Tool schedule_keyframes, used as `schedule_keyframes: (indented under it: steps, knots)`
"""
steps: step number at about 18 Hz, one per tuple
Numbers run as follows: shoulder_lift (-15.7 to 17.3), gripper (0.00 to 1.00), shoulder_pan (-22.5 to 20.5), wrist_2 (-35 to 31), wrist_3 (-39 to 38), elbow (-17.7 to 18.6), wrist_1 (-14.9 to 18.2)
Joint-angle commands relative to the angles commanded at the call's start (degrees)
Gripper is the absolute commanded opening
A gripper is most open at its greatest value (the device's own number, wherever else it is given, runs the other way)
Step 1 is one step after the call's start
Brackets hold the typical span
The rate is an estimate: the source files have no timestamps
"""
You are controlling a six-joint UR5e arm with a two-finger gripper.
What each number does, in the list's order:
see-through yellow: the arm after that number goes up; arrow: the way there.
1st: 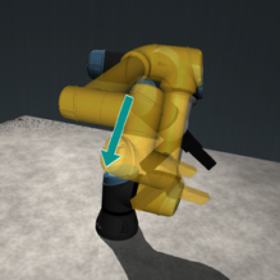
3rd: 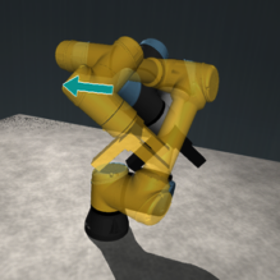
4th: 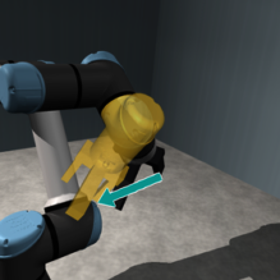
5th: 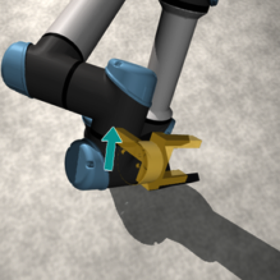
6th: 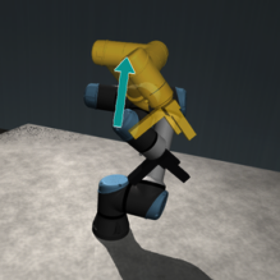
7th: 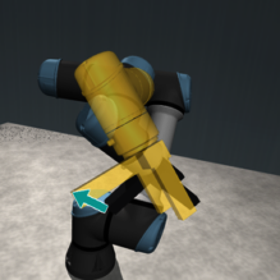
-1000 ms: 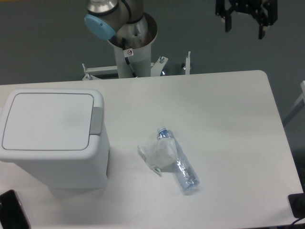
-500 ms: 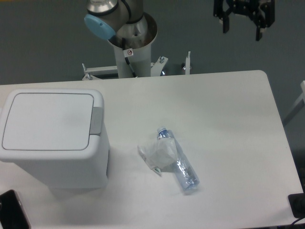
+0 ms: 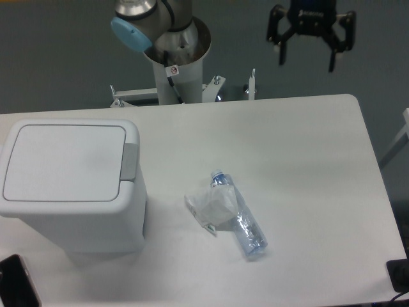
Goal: Open the trash can
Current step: 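Move the open gripper down from its raised position toward the table, then move the gripper toward the trash can lid's hinged edge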
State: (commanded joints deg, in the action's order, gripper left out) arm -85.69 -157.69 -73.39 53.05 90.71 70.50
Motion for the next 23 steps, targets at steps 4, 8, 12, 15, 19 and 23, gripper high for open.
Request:
schedule_keyframes:
  steps: [4,8,12,15,19,23]
  knots:
    - [-3.07,1.00,8.16,0.09,-20.81,-1.15,-1.59]
    - [-7.90,1.00,14.59,2.18,-41.04,-1.67,-7.02]
    - [-9.41,1.00,15.57,9.40,-48.47,-2.03,-8.62]
    - [-9.32,1.00,17.14,9.41,-48.74,-0.19,-8.62]
    - [-9.50,1.00,18.55,9.58,-50.93,0.78,-8.71]
    - [-9.41,1.00,19.61,9.49,-51.11,2.19,-8.71]
